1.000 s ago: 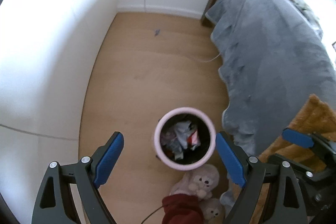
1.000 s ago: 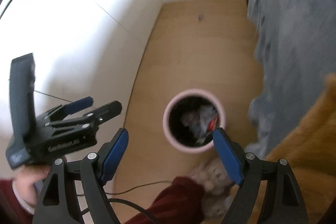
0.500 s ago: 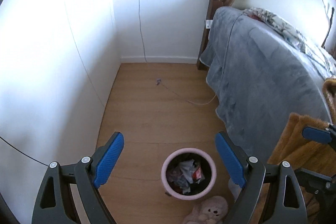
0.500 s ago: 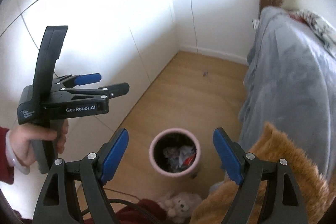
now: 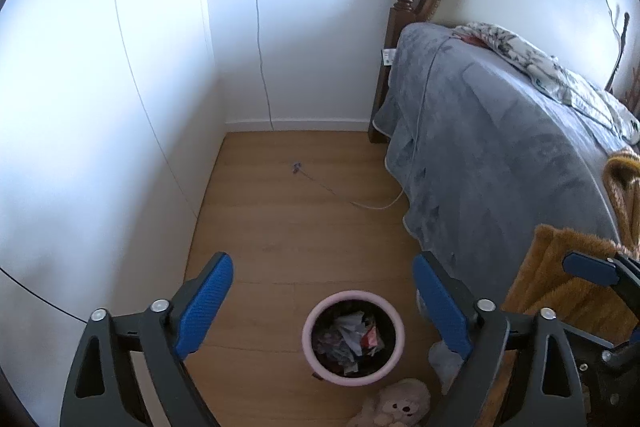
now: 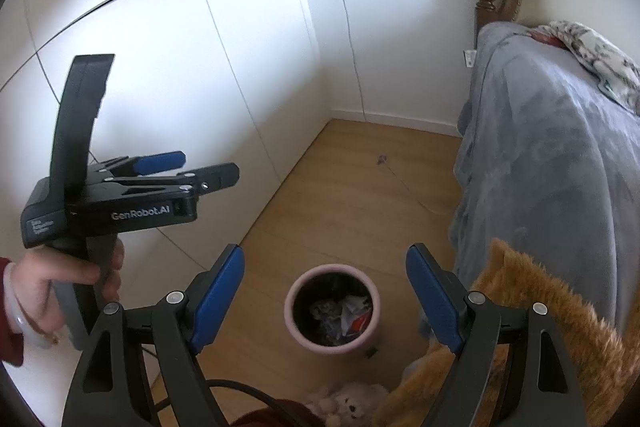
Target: Collect trash
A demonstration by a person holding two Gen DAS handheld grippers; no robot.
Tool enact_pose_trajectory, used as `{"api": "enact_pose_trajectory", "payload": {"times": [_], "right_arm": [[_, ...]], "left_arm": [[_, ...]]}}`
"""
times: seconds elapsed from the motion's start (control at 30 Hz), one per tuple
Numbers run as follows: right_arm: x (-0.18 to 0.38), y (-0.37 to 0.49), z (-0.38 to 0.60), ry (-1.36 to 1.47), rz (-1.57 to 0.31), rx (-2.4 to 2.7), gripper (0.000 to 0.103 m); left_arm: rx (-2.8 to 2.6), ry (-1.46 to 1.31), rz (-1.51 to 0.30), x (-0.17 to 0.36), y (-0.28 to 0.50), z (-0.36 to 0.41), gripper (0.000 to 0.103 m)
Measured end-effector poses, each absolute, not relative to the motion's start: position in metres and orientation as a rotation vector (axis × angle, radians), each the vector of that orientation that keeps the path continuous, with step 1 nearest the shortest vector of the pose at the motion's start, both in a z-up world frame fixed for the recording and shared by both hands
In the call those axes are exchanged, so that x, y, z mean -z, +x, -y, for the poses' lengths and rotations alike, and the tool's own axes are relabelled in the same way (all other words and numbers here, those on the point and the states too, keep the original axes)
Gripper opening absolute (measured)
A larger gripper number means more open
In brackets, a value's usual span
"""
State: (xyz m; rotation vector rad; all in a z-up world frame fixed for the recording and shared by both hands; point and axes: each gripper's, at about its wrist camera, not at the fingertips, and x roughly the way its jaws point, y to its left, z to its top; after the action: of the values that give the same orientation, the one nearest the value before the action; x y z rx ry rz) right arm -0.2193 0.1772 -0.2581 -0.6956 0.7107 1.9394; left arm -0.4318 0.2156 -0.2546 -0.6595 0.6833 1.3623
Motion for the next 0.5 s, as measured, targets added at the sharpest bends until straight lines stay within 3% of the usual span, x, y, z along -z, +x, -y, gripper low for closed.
{"api": "enact_pose_trajectory", "payload": {"times": [0.5], "right_arm": [[0.289,-0.220,-0.178,-0.768,-0.836,-1.893,0.082]], "left_arm": [[-1.351,-0.723,-0.812,0.285,-0.436,-0.193,0.103]]}}
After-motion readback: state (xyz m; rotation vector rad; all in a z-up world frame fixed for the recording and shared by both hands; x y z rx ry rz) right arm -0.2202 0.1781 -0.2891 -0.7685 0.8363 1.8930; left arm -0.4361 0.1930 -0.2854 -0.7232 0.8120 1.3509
